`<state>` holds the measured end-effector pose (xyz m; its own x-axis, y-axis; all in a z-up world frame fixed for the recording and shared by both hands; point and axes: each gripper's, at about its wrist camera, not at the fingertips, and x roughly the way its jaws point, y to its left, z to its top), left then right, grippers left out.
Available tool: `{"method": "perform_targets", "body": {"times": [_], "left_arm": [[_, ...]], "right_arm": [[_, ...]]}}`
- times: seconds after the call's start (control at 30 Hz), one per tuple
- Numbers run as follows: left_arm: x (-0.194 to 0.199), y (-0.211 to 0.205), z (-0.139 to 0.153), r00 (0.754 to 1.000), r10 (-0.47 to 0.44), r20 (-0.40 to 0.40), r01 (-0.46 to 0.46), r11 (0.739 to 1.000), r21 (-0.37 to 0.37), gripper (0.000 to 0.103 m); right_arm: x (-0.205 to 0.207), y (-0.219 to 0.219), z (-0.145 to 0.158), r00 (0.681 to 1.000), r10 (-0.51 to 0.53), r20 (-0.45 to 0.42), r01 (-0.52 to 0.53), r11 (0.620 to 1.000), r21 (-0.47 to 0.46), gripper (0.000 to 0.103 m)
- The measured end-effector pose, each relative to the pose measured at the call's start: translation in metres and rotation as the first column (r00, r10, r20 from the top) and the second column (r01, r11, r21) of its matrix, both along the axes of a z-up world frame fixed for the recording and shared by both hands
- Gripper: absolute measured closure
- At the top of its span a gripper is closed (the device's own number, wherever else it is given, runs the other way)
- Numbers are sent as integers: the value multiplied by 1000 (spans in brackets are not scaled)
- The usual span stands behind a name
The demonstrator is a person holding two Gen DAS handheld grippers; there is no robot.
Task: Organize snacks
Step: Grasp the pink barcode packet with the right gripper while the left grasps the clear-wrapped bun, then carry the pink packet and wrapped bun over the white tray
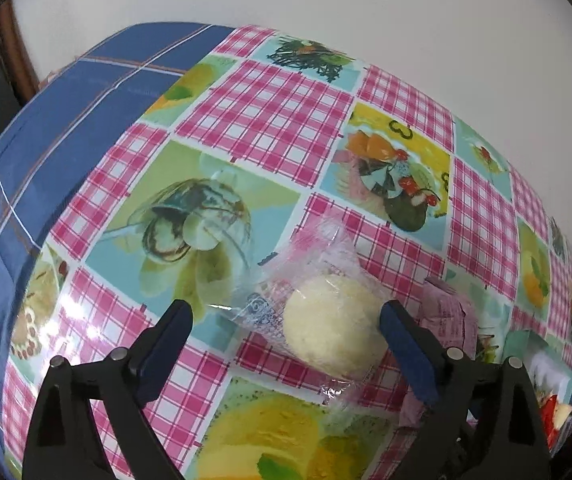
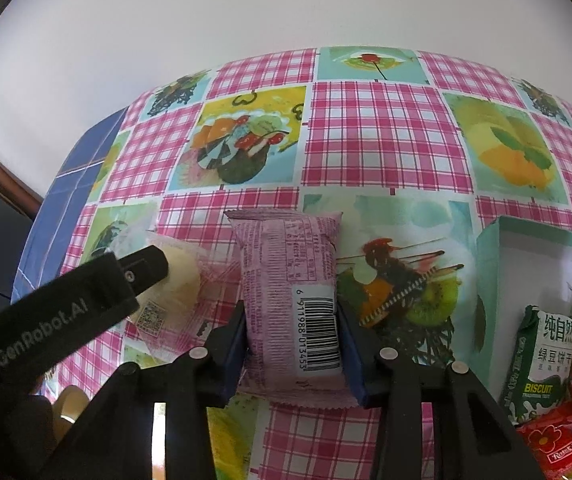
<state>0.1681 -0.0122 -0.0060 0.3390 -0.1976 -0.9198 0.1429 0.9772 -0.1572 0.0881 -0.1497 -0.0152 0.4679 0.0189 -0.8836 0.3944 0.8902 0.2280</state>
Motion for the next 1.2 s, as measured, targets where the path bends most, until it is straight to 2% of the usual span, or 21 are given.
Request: {"method": "perform_targets", "body": {"times": [0.13,0.3,0.37,0.43,0.53,0.83,1.2], "left_arm": [[1,2,-3,1000,17,-24,-18,999,-33,8],[-3,-4,-8,998,-5,-69,1,999,-52,10],[-5,-7,-8,997,-14,-74,9,997,-75,21],[-7,-9,-5,997,-23,-71,16,995,-95,37],[-11,-13,1,998,-39,-42,36,997,-65,47],[-11,-10,8,999,-17,-49,15,1000,-26,50],[-44,1,22,998,-16,-54,15,1000,-15,51]], "right_arm": [[0,0,0,1000,0,-1,0,1000,0,58],[0,0,0,1000,1,-1,-1,1000,-1,58],[0,0,0,1000,0,-1,0,1000,-1,58],[0,0,0,1000,-1,-2,1,1000,-2,58],[-2,0,0,1000,-4,-5,4,1000,-5,58],[-13,-5,4,999,-11,-31,10,1000,-16,62],[-46,-1,16,998,1,-64,-3,1000,-31,63]]}}
